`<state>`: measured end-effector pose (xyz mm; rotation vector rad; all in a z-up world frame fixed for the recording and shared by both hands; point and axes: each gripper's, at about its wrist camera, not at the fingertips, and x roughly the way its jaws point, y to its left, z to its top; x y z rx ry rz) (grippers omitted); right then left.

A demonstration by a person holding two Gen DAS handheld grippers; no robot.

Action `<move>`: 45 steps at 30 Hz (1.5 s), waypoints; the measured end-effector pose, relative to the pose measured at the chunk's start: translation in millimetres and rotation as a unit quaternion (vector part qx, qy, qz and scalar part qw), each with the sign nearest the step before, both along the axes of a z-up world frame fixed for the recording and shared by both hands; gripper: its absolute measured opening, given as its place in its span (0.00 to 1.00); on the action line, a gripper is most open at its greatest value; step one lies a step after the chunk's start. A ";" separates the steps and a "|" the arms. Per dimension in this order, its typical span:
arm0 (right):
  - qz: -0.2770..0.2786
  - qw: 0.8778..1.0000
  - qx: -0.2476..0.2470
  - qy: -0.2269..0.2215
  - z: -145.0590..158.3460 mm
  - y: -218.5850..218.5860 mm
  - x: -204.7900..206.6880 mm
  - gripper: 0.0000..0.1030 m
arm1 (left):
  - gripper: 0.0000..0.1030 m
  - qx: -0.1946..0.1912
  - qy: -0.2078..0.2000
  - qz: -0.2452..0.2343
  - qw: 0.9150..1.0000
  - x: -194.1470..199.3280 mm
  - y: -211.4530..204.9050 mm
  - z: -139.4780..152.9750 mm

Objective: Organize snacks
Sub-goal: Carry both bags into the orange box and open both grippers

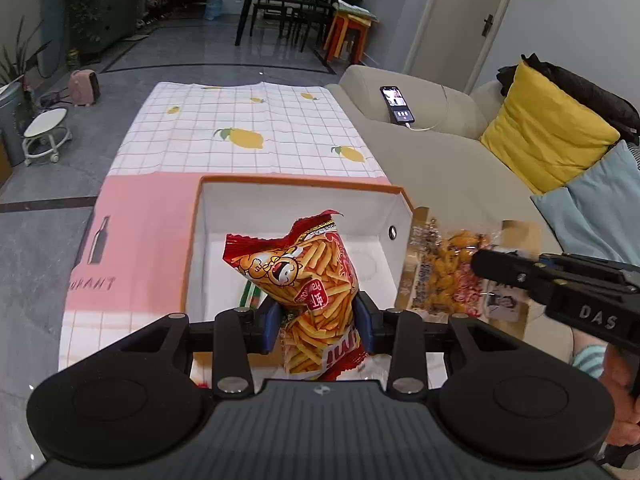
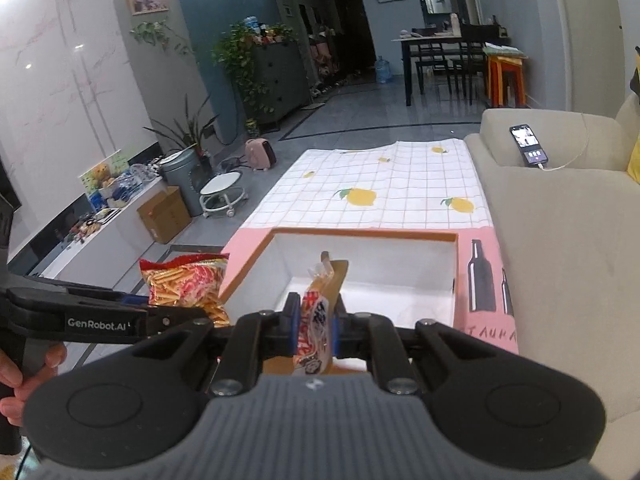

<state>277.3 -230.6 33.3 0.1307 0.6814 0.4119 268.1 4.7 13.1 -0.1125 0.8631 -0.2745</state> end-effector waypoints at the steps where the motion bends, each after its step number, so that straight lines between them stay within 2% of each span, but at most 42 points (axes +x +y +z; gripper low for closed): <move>1: -0.003 1.000 -0.003 0.003 -2.9 1.5 9.7 0.10 | 0.42 0.001 0.007 -0.004 1.000 10.4 -1.9 -2.9; 8: -0.006 0.999 -0.005 0.052 -39.7 14.6 57.5 0.10 | 0.42 0.038 0.058 -0.022 0.997 60.2 -20.3 -40.4; 13: -0.018 0.995 -0.016 0.097 -76.7 20.7 82.8 0.10 | 0.42 0.088 0.107 -0.021 0.990 88.2 -27.3 -83.5; 18: -0.027 0.991 -0.004 0.129 -101.9 18.1 100.7 0.10 | 0.42 0.137 0.127 -0.028 0.982 105.7 -31.2 -111.7; 20: -0.027 0.990 -0.005 0.140 -110.1 19.4 107.0 0.10 | 0.41 0.151 0.128 -0.034 0.980 111.1 -35.4 -119.5; 25: -0.021 0.984 0.016 0.177 -131.2 16.2 118.0 0.10 | 0.41 0.151 0.130 -0.053 0.978 118.9 -40.4 -130.7; 29: -0.020 0.983 -0.002 0.183 -140.6 18.4 119.6 0.11 | 0.42 0.189 0.126 -0.053 0.972 119.6 -48.5 -134.7; 32: -0.023 0.982 -0.011 0.186 -140.4 18.8 120.2 0.12 | 0.43 0.198 0.124 -0.064 0.970 121.2 -51.1 -137.8; 37: -0.027 0.980 -0.076 0.182 -139.5 27.5 120.5 0.21 | 0.52 0.222 0.111 -0.062 0.967 122.6 -55.1 -138.9; 41: -0.030 0.978 -0.106 0.177 -137.9 28.9 120.6 0.27 | 0.65 0.230 0.083 -0.056 0.968 116.3 -56.5 -128.4; 45: -0.031 0.977 -0.130 0.168 -133.3 30.5 115.7 0.27 | 0.67 0.228 0.070 -0.050 0.970 109.7 -54.8 -116.4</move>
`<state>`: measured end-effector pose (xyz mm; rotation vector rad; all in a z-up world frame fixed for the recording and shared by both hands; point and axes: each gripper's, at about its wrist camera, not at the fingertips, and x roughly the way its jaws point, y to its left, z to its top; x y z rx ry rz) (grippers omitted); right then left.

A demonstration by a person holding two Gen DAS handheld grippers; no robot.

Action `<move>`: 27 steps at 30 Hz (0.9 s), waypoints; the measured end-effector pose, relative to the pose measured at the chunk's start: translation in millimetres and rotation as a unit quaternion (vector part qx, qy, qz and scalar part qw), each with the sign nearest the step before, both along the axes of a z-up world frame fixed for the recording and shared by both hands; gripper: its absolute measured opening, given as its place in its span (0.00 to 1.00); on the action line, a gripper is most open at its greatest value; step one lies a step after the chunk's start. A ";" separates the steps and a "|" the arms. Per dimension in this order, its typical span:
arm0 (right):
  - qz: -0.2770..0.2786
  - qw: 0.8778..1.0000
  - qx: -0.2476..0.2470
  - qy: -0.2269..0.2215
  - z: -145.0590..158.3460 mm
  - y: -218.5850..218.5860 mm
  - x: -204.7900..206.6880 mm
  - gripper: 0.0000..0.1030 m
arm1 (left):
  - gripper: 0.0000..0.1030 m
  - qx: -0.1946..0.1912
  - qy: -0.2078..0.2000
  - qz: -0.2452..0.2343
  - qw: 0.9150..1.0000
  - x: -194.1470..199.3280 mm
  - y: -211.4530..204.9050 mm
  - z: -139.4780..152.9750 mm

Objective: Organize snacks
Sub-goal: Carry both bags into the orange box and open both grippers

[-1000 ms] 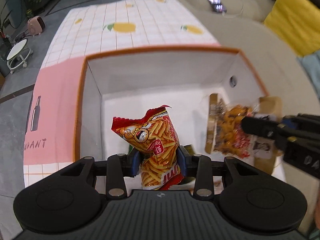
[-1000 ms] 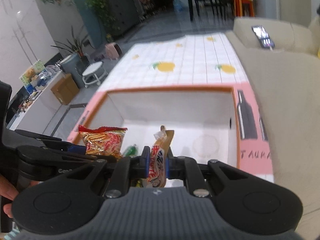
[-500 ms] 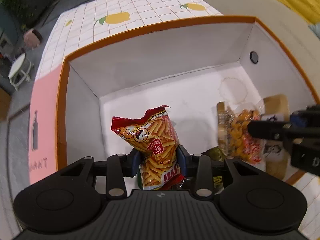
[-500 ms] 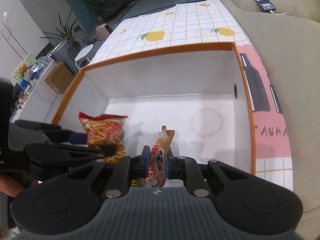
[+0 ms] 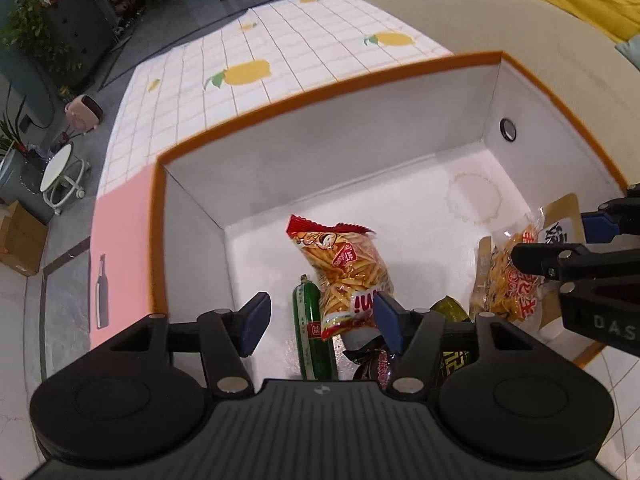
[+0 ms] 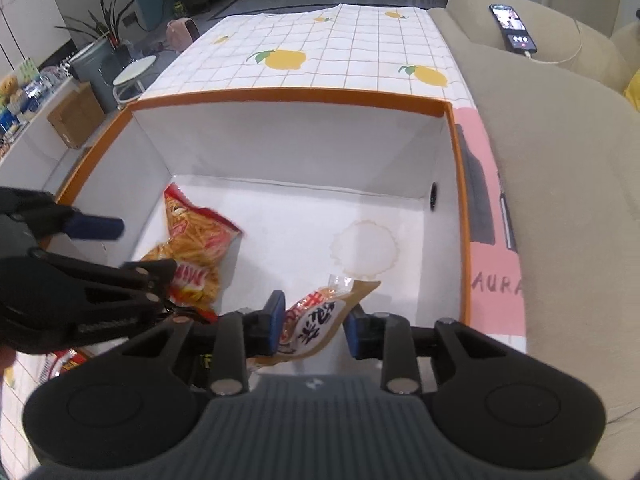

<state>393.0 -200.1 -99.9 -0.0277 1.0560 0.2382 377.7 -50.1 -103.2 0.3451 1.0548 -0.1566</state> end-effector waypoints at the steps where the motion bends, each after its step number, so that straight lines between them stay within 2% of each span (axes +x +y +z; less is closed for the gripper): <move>1: 0.002 1.000 -0.008 -0.003 1.5 1.2 -1.2 0.27 | 0.68 -0.001 -0.003 0.001 1.000 -2.4 0.8 3.2; 2: 0.002 1.000 -0.016 -0.007 2.6 1.9 -2.1 0.29 | 0.68 -0.002 -0.006 0.001 1.000 -3.4 2.0 6.5; 3: 0.001 0.999 -0.032 -0.012 4.8 2.9 -4.1 0.36 | 0.68 -0.003 -0.009 0.003 1.000 -5.8 3.2 10.4; 5: 0.000 0.999 -0.048 -0.019 8.2 2.5 -6.7 0.39 | 0.68 -0.008 -0.015 0.005 1.000 -11.7 5.4 18.4; 12: -0.007 0.998 -0.046 -0.032 28.9 -3.2 -20.2 0.49 | 0.70 -0.024 -0.032 0.011 0.999 -38.3 11.5 42.8; 16: -0.006 0.998 -0.046 -0.040 42.1 -1.9 -33.6 0.49 | 0.70 -0.037 -0.044 0.017 0.998 -56.2 16.8 58.5; 26: -0.005 0.995 -0.040 -0.088 82.7 -1.3 -87.7 0.62 | 0.70 -0.079 -0.097 0.045 0.991 -113.9 33.5 98.4; 27: -0.005 0.995 -0.039 -0.095 86.6 -1.0 -95.1 0.66 | 0.70 -0.080 -0.104 0.047 0.990 -121.1 35.0 100.3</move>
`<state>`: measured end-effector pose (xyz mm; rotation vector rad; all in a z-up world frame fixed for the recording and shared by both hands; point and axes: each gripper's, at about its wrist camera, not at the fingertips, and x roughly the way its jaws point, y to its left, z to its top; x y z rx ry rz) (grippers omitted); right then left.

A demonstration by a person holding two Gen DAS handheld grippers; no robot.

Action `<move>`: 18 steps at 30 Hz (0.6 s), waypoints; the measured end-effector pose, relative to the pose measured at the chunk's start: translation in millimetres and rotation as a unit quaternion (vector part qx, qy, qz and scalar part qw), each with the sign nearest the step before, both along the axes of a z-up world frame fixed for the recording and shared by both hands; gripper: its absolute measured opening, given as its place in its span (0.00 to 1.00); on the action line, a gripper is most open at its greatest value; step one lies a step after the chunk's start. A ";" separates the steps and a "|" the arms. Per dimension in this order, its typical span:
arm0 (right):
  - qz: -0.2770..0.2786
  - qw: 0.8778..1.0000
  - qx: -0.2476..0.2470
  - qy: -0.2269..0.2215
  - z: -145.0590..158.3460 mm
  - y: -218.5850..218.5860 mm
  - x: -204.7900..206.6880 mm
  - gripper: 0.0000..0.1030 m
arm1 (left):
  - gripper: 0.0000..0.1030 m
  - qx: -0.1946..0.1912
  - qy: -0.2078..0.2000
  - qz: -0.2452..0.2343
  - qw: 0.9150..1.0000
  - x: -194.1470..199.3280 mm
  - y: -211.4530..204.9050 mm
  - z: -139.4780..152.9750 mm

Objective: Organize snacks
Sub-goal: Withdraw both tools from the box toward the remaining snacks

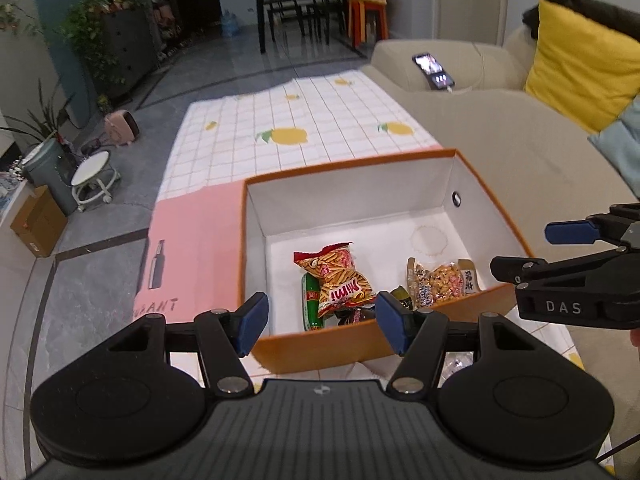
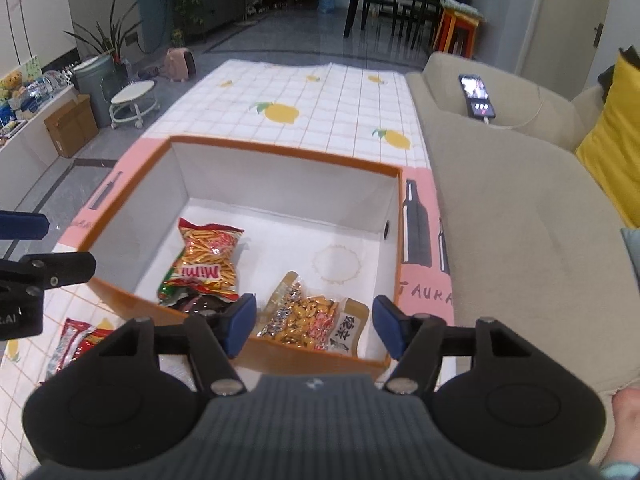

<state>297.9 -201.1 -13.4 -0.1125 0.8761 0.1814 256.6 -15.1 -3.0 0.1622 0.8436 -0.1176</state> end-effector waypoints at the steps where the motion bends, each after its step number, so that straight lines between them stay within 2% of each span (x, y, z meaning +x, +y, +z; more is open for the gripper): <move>1: 0.000 1.000 0.002 -0.005 3.1 0.2 -6.1 0.68 | 0.70 0.000 -0.006 0.002 1.000 -7.9 1.4 1.4; 11: -0.004 0.998 0.021 -0.064 24.4 -0.5 -89.2 0.74 | 0.70 -0.051 -0.033 0.037 0.997 -82.8 23.0 2.5; 18: -0.022 0.994 0.053 -0.096 16.1 -9.0 -141.9 0.74 | 0.70 -0.081 -0.019 0.074 0.994 -119.6 45.8 -7.7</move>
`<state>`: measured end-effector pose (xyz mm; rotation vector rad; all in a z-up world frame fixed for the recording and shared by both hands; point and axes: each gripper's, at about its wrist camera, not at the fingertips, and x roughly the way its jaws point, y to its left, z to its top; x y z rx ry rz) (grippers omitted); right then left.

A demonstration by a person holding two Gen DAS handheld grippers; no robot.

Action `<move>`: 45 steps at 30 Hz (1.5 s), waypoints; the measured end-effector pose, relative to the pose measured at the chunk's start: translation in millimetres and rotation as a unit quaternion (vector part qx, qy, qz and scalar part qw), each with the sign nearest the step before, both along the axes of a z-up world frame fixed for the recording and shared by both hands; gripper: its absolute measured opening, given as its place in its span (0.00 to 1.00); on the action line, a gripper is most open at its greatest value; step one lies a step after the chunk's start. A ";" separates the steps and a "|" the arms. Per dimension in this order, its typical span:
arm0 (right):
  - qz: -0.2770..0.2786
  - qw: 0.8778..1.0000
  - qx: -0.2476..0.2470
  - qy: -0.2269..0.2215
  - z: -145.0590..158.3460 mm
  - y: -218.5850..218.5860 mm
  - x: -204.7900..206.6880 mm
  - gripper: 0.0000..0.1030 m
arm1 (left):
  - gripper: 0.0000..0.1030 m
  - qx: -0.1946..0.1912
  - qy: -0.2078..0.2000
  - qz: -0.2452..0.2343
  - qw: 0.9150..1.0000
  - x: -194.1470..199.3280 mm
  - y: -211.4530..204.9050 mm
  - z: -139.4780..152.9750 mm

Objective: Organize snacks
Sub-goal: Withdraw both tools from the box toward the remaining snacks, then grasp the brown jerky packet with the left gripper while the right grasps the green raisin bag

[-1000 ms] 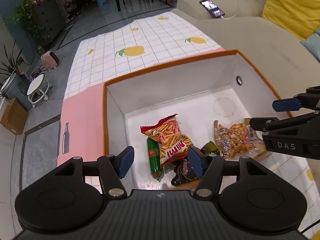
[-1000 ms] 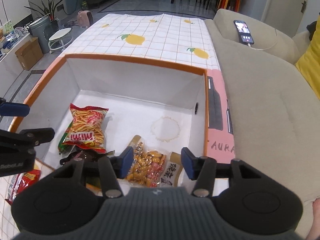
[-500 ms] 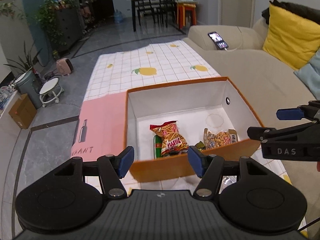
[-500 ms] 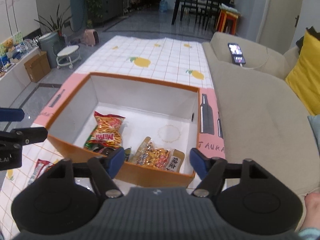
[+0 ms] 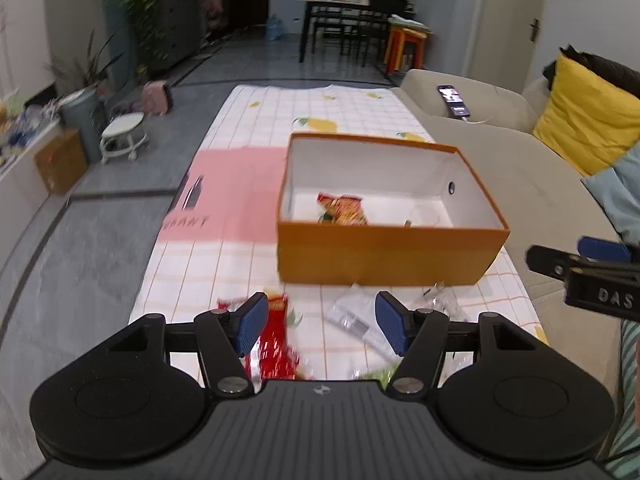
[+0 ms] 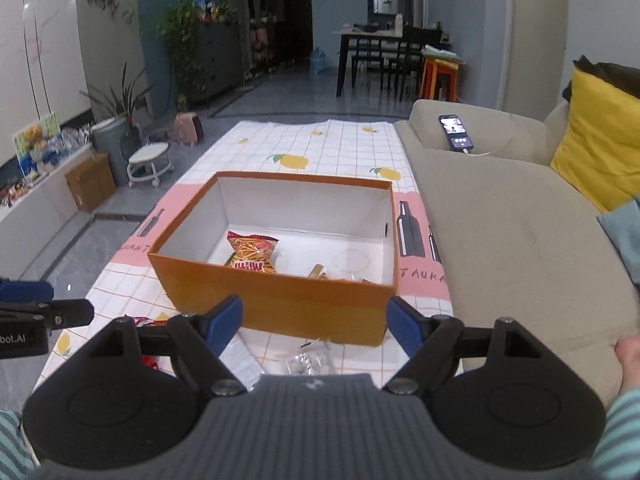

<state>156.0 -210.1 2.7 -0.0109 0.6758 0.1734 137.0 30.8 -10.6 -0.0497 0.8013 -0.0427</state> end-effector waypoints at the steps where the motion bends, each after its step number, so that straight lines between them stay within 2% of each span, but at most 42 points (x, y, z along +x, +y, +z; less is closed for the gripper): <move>1: -0.001 1.000 0.000 -0.004 -3.1 -0.1 -6.1 0.74 | 0.70 -0.004 0.003 0.007 1.000 -3.5 2.8 -3.3; 5: -0.003 1.000 0.002 -0.013 -23.4 1.8 -30.4 0.74 | 0.70 -0.013 0.011 0.026 1.000 -12.7 10.6 -18.2; 11: 0.018 1.000 0.003 0.013 -60.5 10.6 -48.7 0.74 | 0.70 -0.030 0.048 0.018 0.998 -20.1 5.3 -47.4; 13: 0.029 0.999 -0.004 0.026 -70.9 17.5 -50.2 0.74 | 0.70 -0.031 0.063 0.015 0.997 -21.8 1.2 -57.6; 21: 0.084 0.995 -0.042 0.019 -92.0 42.4 -58.9 0.69 | 0.70 -0.035 0.100 0.034 0.994 -19.6 4.0 -90.9; 27: 0.110 0.993 -0.030 0.020 -97.8 57.2 -52.5 0.58 | 0.63 -0.041 0.110 0.044 0.992 -11.9 9.4 -102.3; 32: 0.139 0.989 -0.013 0.044 -107.2 73.8 -46.2 0.50 | 0.62 -0.053 0.126 0.071 0.988 -4.3 17.6 -109.4; 40: 0.156 0.984 -0.013 0.081 -131.0 96.9 -27.2 0.50 | 0.62 -0.059 0.151 0.085 0.983 6.2 23.1 -127.1; 45: 0.145 0.985 -0.015 0.096 -144.9 99.2 -14.2 0.56 | 0.64 -0.072 0.154 0.094 0.981 11.1 26.1 -137.1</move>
